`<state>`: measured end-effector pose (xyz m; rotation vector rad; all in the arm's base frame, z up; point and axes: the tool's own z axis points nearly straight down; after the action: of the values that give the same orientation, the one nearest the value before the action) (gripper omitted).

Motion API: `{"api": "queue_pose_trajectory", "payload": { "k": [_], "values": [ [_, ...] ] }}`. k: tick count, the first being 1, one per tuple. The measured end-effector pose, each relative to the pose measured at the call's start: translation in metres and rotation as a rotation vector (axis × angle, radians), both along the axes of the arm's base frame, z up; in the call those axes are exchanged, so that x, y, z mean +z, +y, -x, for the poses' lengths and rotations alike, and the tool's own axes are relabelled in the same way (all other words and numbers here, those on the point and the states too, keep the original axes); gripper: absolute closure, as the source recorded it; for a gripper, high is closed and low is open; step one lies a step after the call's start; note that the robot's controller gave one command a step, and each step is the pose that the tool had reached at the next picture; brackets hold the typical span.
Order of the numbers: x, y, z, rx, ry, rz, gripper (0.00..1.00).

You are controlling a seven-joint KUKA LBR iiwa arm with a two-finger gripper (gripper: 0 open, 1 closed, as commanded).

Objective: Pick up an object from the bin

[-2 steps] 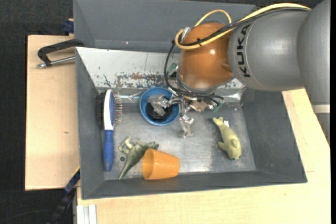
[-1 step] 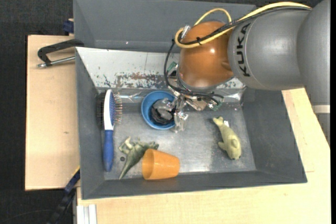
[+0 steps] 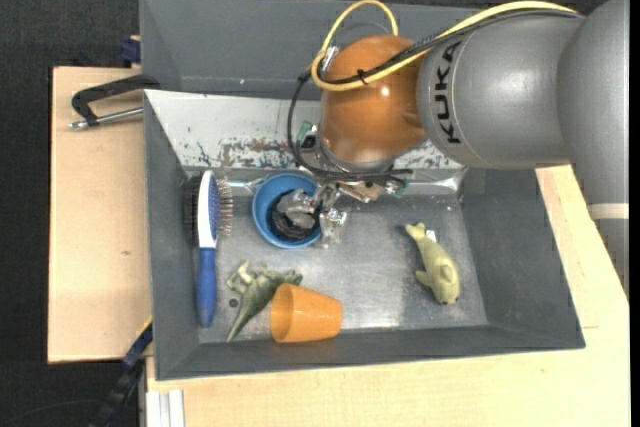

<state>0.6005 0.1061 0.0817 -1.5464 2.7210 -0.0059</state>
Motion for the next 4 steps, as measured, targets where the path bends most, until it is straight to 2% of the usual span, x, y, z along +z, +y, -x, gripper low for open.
{"api": "queue_pose_trajectory", "payload": {
  "k": [1,2,3,4],
  "values": [
    [0.1291,-0.0088,-0.0019,0.011,-0.004,-0.001,1.0],
    [0.1239,-0.0082,0.0002,0.012,0.007,-0.002,0.0],
    [0.1238,-0.0083,0.0002,0.011,0.007,-0.002,1.0],
    [0.1238,-0.0084,0.0003,0.012,0.008,-0.001,0.0]
  ]
}}
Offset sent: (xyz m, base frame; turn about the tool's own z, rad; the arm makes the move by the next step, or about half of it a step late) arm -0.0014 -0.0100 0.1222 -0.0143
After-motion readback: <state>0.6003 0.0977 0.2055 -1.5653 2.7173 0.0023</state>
